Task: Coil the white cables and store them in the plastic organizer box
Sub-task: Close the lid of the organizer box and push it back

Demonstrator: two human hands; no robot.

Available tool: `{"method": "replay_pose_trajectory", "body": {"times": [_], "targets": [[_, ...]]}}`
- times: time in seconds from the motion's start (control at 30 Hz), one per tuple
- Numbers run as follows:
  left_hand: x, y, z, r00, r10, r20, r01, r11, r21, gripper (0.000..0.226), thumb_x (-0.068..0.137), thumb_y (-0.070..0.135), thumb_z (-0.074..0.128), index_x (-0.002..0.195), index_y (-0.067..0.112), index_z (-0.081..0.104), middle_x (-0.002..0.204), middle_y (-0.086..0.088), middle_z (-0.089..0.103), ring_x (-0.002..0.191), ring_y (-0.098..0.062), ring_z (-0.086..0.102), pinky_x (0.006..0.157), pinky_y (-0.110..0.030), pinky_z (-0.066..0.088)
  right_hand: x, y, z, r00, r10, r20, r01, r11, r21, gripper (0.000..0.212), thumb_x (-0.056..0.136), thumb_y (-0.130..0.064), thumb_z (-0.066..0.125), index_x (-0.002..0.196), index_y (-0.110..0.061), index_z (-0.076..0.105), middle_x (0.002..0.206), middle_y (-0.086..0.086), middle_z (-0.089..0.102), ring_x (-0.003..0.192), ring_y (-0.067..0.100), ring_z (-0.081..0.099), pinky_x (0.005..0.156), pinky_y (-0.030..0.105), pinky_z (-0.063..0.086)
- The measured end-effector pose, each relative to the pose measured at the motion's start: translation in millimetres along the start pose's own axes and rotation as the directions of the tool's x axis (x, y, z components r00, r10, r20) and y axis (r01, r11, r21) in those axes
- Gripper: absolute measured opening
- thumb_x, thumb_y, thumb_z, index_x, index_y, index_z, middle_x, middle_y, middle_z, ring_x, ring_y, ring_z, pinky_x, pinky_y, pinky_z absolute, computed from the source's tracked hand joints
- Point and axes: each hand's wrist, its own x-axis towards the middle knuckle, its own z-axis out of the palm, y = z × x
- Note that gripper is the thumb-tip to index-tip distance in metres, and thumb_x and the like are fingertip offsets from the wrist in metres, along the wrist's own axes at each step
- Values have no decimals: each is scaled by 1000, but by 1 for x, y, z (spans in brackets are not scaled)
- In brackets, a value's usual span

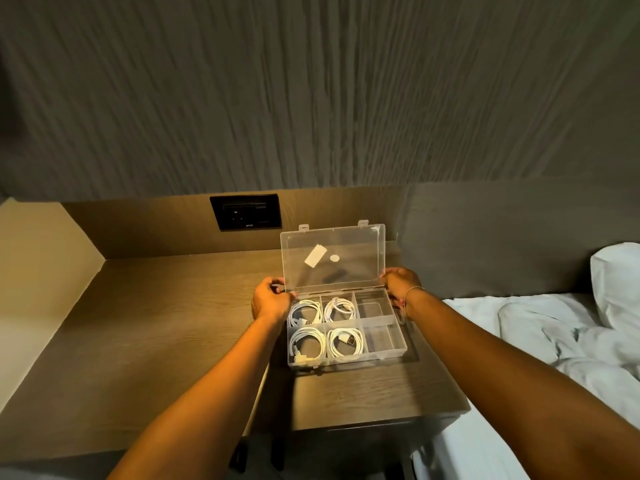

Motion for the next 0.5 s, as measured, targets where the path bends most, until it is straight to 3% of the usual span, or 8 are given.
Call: {"method": "replay_pose_trajectory", "body": {"times": [0.1,0.2,0.27,0.37,0.43,0.5], "targets": [[-11,3,-5,983,181,4,-178,964,199,13,86,21,70,85,30,62,85,3,71,83,-21,68,74,-39,57,-11,0,-5,997,-80,-18,79,995,-61,28,98,-15,48,79,-22,67,109,15,69,94,33,63,86,40,53],[-20,2,-18,976,207,72,-219,941,258,12,86,23,69,92,33,67,90,4,73,83,-18,68,75,-40,58,-28,11,-10,985,-172,-16,169,979,-118,26,100,-17,48,108,-13,72,120,15,68,105,34,64,94,44,54],[-25,-1,-29,989,133,68,-145,964,222,15,87,20,66,97,31,70,90,2,74,75,-19,70,69,-39,60,-43,21,-14,987,-161,-9,161,987,-15,28,100,-18,47,117,-22,69,128,8,65,115,32,61,100,49,51],[-39,2,-39,988,-22,154,24,1000,-8,19,91,11,57,103,19,71,85,-11,75,58,-21,65,50,-31,51,-55,34,-22,988,-155,15,154,987,53,36,98,-6,49,125,-25,65,133,4,62,115,30,61,99,47,53],[-53,9,-44,951,-127,283,180,969,-171,23,95,14,48,110,15,66,82,-16,74,56,-22,62,44,-27,46,-61,36,-26,984,-156,84,151,986,63,45,96,2,51,132,-23,60,132,6,61,104,29,63,84,33,60],[-66,14,-49,892,-188,411,301,925,-231,29,97,29,42,115,15,60,87,-16,75,61,-23,64,47,-27,47,-66,34,-32,973,-152,171,141,987,73,52,94,8,50,137,-22,55,130,7,62,95,25,65,65,19,59]]}}
